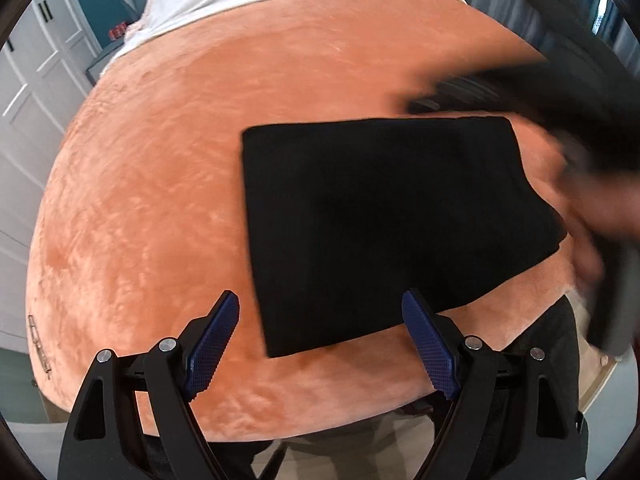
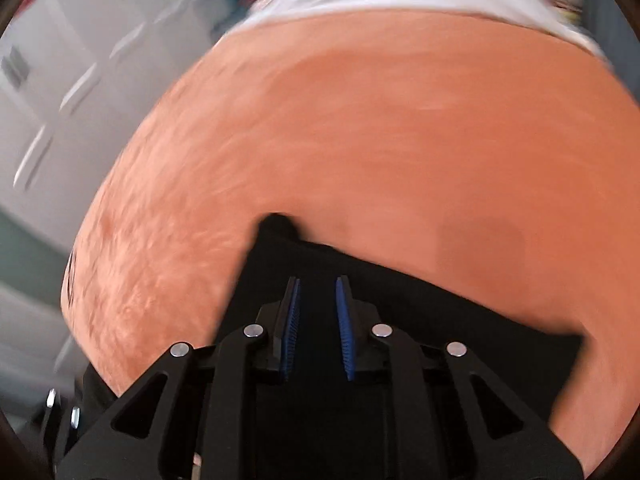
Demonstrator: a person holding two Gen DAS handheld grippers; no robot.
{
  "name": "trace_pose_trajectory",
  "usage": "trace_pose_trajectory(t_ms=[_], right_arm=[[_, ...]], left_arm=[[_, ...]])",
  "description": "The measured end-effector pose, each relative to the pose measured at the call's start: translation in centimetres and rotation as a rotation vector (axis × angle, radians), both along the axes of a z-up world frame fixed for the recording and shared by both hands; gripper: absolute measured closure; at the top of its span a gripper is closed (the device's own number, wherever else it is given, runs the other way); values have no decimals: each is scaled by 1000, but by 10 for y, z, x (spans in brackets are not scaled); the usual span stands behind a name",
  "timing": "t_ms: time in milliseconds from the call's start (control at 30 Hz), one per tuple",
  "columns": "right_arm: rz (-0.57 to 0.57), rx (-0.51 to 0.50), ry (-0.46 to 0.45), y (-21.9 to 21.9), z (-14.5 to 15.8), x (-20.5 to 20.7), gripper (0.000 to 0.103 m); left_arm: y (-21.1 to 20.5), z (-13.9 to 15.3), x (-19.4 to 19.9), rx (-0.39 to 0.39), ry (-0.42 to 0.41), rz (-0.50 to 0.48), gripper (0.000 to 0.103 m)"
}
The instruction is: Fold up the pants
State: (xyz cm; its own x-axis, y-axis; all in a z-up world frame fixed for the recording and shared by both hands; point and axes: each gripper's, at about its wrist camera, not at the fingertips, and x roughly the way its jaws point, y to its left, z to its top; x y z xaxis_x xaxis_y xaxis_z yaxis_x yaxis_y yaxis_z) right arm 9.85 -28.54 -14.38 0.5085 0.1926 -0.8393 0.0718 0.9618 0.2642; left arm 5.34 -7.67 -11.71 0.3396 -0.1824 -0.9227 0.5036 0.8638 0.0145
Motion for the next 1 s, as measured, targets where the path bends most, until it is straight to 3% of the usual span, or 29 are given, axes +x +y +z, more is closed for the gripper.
trace_pose_trajectory(t_ms=[67, 100, 133, 167, 200, 267, 300, 367, 500, 567, 600, 733, 800, 833, 867, 900, 967, 1000], right_arm=[[-74, -68, 91, -33, -27, -33, 81], [-89, -114, 181, -49, -54, -49, 87], [-105, -63, 178, -61, -60, -62, 90], [-159, 44, 136, -75, -51, -80, 90], [-189, 82, 113, -81, -43, -89, 88], [-251, 62, 45, -91, -26, -108, 70], [-255, 43, 49, -97, -27, -113, 54], [-278, 17, 93, -101, -35, -119, 54], [-287, 105, 36, -96, -31, -133, 54], [-291, 148, 52, -104, -39, -142, 59], [-283, 177, 74, -104, -48, -142, 66], [-266, 141, 94, -100, -57, -142, 75], [-275, 159, 73, -106, -45, -152, 91], [-281, 162, 48, -108, -35, -158, 94], [-285, 147, 30, -109, -27, -162, 95], [-290, 85, 43, -111, -28, -164, 103], [-280, -84, 163, -114, -61, -158, 103], [-287, -60, 241, -120, -84, -160, 103]], left_arm=[[-10, -5, -1, -5, 16, -15, 22], [-16, -7, -2, -3, 24, -23, 22], [-22, -9, -4, 0, 28, -29, 22], [-26, -9, -5, 3, 29, -34, 22], [-33, -10, -7, 7, 27, -41, 22], [-42, -11, -10, 12, 32, -47, 22], [-45, -12, -10, 12, 38, -49, 22], [-51, -15, -11, 15, 53, -50, 22], [-61, -26, -9, 41, 73, -47, 22], [-65, -35, -7, 44, 111, -35, 22], [-66, -39, -6, 47, 120, -34, 22], [-72, -49, -7, 90, 116, -44, 22], [-72, -42, -8, 74, 104, -40, 22], [-72, -40, -9, 58, 97, -39, 22], [-73, -37, -9, 46, 91, -35, 18], [-75, -38, -7, 44, 89, -30, 16], [-80, -46, -5, 53, 116, -38, 16], [-83, -51, -3, 73, 125, -43, 16]])
